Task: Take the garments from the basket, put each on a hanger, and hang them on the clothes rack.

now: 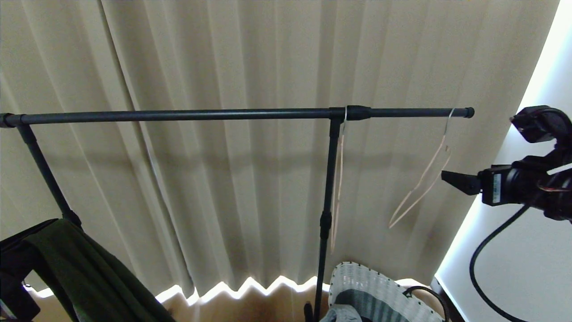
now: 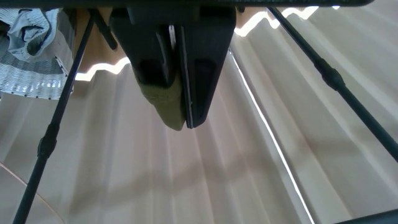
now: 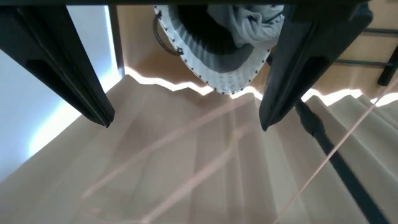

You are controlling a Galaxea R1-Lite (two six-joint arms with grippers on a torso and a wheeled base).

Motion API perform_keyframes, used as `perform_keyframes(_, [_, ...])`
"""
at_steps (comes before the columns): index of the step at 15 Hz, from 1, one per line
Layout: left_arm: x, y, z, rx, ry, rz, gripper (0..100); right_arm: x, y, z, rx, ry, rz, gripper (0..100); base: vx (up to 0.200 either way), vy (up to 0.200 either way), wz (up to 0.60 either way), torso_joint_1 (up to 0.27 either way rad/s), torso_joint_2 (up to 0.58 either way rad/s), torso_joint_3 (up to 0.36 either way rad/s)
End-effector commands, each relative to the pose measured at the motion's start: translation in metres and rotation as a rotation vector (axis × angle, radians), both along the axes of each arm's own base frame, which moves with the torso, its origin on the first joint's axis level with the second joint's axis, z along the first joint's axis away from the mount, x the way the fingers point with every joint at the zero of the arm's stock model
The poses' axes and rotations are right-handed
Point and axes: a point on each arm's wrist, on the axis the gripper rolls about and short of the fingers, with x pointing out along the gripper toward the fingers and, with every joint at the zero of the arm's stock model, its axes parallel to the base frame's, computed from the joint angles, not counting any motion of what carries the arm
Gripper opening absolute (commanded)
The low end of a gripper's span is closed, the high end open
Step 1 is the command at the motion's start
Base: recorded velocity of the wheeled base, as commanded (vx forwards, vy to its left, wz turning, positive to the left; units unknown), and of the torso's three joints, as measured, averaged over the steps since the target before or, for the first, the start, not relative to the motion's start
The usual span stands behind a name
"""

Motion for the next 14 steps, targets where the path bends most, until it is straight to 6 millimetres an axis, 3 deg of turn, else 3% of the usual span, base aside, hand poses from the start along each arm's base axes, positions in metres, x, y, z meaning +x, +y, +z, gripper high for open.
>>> perform_keyframes(1, [0.0,0.0,0.0,0.0,0.0,0.0,0,0.041,0.016,-0.019,-0.027,0.075,-0.022,100,0.0,0.0,0.0,0.0,0.0,0.0])
perform_keyframes(6, [0.0,0.0,0.0,-0.001,-0.003,-0.001,0,0.085,0.022,-0.038,-0.021,0.094,-0.167,100,0.0,0.0,0.0,0.0,0.0,0.0])
perform_keyframes(14, [0.0,0.0,-0.001,0.001,0.003,-0.001,0,0.085,0.018,-0.046,-0.007,0.124,-0.218,100,0.0,0.0,0.0,0.0,0.0,0.0])
